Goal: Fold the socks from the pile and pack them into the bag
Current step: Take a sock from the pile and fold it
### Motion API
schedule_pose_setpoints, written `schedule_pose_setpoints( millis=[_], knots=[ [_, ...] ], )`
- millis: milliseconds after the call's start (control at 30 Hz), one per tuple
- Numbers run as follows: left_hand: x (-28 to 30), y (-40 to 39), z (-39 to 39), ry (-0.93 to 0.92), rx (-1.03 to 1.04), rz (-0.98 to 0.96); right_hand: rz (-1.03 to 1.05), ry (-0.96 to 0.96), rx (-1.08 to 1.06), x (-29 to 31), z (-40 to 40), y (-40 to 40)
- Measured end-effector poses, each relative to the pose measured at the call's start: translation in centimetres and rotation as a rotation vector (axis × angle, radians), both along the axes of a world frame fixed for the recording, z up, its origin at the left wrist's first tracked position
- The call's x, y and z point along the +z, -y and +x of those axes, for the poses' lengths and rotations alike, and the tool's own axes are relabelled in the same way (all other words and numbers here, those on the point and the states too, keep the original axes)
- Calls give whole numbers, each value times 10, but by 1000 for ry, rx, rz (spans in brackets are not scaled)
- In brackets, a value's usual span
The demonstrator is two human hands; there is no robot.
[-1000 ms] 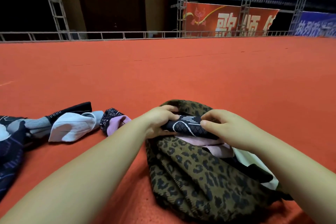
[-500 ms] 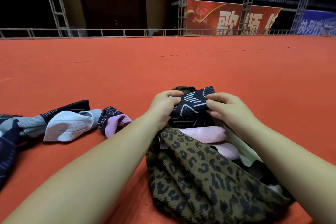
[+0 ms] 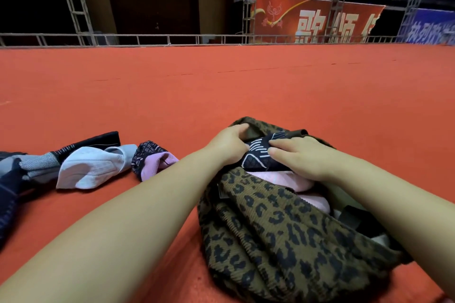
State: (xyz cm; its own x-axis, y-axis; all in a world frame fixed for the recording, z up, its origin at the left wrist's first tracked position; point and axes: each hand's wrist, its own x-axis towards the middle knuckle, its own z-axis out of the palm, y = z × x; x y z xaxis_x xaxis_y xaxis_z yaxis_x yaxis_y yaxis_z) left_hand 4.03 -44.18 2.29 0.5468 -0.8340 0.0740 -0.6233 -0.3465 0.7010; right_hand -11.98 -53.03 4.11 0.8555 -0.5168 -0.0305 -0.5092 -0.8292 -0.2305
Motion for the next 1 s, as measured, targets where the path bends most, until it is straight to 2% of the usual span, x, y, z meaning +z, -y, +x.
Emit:
schedule_pose_setpoints(
  millis=[133, 200, 267, 367, 467, 533, 567, 633, 700, 867, 1000],
  knots=[
    [1, 6, -3, 52, -2, -76, -35, -152, 47, -1, -1, 7],
    [2, 8, -3, 33, 15, -156, 69, -110, 28, 5, 0, 9],
    [2, 7, -4, 18, 2, -175, 87, -83, -11, 8, 2, 15],
    [3, 2, -3, 71, -13, -14, 17, -131, 14, 5, 3, 15],
    [2, -4, 0, 142, -19, 201, -56, 62, 191, 7, -2, 2],
    [0, -6, 1, 49, 16, 218, 35, 124, 295, 9, -3, -8],
    [-1, -6, 1, -59, 46, 175, 96, 97, 309, 8, -3, -10],
    [-2, -5, 1, -292, 89, 48, 151, 52, 279, 3, -3, -8],
    [-3, -8, -2, -378, 91, 8, 156, 61, 225, 1, -6, -1],
    [-2, -26, -5, -216, -16, 177, 71, -24, 157, 4, -7, 9],
    [3, -47, -4, -95, -107, 276, 113, -112, 98, 3, -3, 4]
  ],
)
